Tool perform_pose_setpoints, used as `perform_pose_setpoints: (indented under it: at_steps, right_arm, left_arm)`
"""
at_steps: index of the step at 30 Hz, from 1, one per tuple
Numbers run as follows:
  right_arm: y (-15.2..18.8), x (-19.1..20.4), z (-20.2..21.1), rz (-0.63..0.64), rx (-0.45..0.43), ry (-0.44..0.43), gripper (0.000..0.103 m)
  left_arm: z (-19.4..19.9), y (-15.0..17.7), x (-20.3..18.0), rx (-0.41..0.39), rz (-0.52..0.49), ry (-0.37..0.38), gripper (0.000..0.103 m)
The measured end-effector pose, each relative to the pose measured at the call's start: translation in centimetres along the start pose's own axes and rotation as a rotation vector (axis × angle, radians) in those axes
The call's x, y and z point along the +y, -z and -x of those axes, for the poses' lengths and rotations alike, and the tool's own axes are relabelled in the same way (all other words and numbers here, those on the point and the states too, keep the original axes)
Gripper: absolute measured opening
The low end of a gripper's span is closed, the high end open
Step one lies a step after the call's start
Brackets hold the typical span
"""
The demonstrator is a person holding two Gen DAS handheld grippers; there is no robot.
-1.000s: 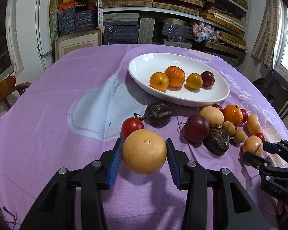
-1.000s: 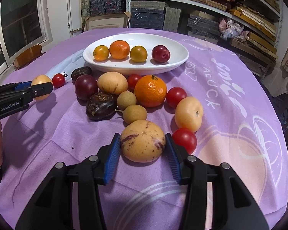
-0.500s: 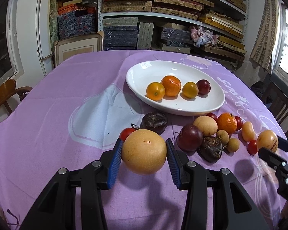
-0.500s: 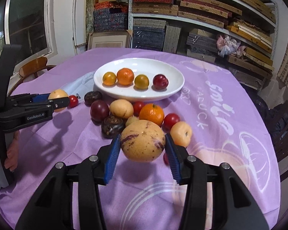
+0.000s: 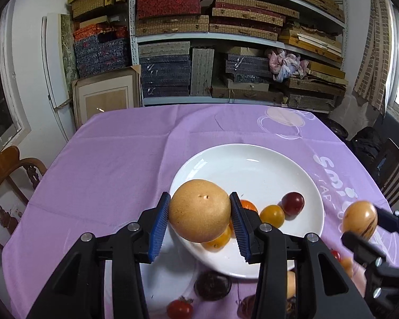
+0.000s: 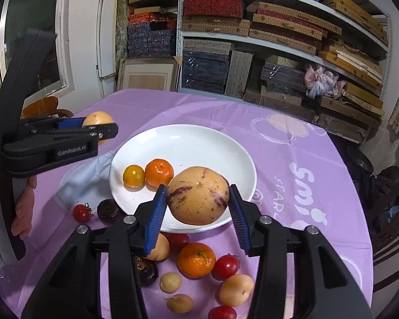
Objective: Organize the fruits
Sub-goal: 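Carry the tan fruit and pepino onto the white plate and open both tools, then close the left tool around the red tomato beside the dark fruit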
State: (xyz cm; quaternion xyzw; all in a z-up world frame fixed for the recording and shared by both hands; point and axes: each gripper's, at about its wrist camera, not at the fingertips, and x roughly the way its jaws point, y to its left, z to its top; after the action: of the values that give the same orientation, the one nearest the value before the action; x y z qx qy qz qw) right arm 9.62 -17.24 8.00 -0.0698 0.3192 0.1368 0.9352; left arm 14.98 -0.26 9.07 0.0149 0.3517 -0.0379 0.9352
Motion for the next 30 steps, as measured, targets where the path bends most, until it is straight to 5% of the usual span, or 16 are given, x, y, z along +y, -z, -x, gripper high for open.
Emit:
perform_pose_setpoints:
  at_steps: [9, 14, 17, 22, 24, 27, 30]
  right_arm:
    - [0.5, 0.7, -7.9, 0.007, 0.132, -0.008, 0.046]
    - [1.0, 1.0, -9.6, 0.015, 0.172, -0.008, 0.046]
    - [1.2, 1.1, -10.1, 0.01, 0.185, -0.016, 0.046]
    - [-0.4, 0.8, -5.0, 0.006, 0.045, 0.009, 0.05]
    - [-1.4, 0.2, -0.8, -0.006, -0.06, 0.021, 0.06]
    - [-1.3, -1.0, 6.1, -0.028, -0.231, 0.055, 0.082]
    - [0.7, -1.9, 10.6, -0.046, -0.343, 0.083, 0.093]
  left_arm:
    - [-9.7, -0.7, 0.4, 0.16, 0.049, 0.009, 0.045]
    - [-10.8, 0.2, 0.3, 0.166, 0.04, 0.012, 0.046]
    - [-10.2, 0.1, 0.1, 0.15, 0.022, -0.005, 0.057]
    - [-5.9, -1.1, 1.1, 0.069, 0.032, -0.035, 0.062]
    - [-3.2, -1.4, 1.8, 0.03, 0.031, -0.052, 0.063]
    - [1.3, -1.0, 2.8, -0.036, 0.027, -0.083, 0.081]
    - [4.8, 1.2, 3.6, -0.069, 0.018, -0.108, 0.089]
